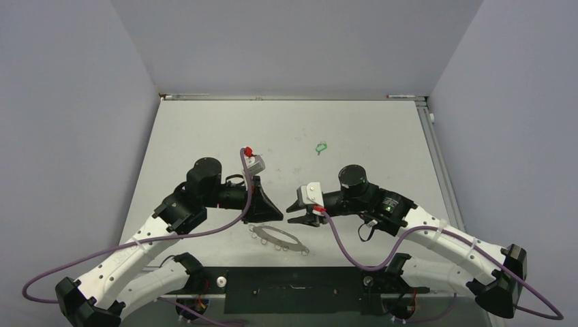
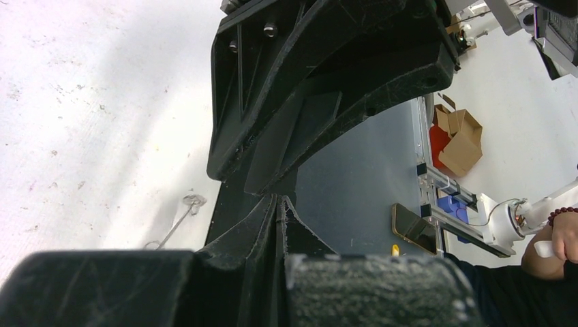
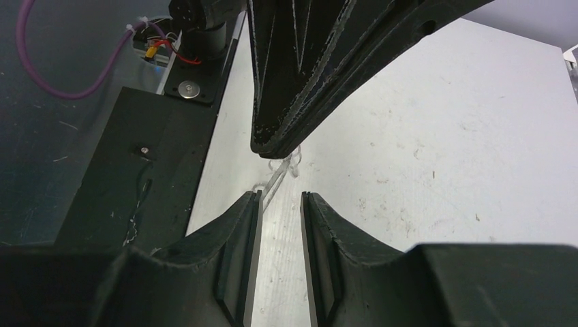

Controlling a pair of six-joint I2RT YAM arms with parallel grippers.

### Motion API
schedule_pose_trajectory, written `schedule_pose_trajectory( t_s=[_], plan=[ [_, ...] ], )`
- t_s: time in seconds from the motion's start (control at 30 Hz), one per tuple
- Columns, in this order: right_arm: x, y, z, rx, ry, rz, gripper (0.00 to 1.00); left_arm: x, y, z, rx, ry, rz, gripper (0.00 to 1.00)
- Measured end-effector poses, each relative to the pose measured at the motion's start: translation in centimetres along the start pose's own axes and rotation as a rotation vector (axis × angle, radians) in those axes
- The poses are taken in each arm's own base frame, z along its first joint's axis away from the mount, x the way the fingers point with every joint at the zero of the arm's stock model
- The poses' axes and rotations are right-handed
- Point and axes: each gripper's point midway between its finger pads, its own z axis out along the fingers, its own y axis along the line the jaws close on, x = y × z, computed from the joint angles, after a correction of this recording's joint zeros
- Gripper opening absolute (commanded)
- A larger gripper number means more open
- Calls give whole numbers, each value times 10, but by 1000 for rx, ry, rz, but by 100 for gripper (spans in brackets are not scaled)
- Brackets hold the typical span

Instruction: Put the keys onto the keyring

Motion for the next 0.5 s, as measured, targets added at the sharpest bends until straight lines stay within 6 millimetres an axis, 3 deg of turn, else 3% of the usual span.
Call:
schedule_pose_trajectory(
  t_s=[0.13,0.27,0.37,0.5],
  plan=[
    [0,-5,-1,26,8,-3,30,-1,1,0,-7,-4,3,0],
    [0,-20,-1,112,12,18,36,-8,17,-2,-94,-43,14,17],
    [8,-38,0,227,9,72,40,-12,44,-8,-224,-78,-8,40],
    [48,-51,13,315,83,221,41,-15,83,-25,-409,-129,-53,69]
  ],
)
